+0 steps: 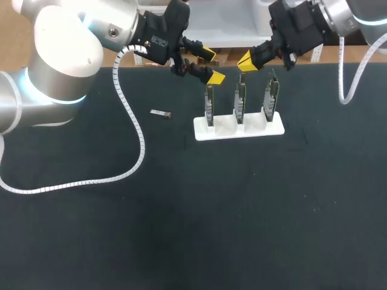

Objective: Pick up the optical module with the left hand, and insert it into the network port with the right hand.

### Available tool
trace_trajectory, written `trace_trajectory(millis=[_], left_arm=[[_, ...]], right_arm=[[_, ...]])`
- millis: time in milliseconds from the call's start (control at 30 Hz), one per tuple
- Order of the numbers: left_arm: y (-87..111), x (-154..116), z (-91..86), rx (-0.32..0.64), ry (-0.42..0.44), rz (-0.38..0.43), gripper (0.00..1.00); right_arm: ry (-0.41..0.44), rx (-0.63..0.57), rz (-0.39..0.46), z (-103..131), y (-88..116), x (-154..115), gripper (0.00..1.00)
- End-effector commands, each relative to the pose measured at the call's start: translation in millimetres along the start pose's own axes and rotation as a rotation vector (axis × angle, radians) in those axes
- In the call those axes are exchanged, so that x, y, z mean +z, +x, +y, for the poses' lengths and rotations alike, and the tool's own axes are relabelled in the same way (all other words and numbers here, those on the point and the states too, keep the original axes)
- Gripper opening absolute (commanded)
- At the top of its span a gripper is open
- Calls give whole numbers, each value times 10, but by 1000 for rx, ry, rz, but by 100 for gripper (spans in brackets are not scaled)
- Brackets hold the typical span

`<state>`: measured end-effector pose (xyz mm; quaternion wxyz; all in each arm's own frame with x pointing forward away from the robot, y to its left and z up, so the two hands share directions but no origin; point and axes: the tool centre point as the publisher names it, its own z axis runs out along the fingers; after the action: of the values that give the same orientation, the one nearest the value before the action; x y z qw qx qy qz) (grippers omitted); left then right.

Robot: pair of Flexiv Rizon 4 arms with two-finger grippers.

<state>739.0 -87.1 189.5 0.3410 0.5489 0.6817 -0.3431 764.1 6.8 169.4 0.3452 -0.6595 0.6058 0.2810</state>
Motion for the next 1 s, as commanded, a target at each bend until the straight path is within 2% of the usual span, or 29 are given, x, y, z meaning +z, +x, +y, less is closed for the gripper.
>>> trace_trajectory(millis=[33,300,567,1000], left_arm=[[-11,0,-6,-3,-3,6,100],[-11,0,-6,-3,-3,6,100],[-11,0,-6,-3,-3,6,100],[-11,0,-6,-3,-3,6,100]], right_arm=[[-2,3,5,-18,17,26,0],[-5,13,7,-12,47,40,0],[4,-8,-11,-66,-36,23,0],[-14,12,21,-35,117,91,0]])
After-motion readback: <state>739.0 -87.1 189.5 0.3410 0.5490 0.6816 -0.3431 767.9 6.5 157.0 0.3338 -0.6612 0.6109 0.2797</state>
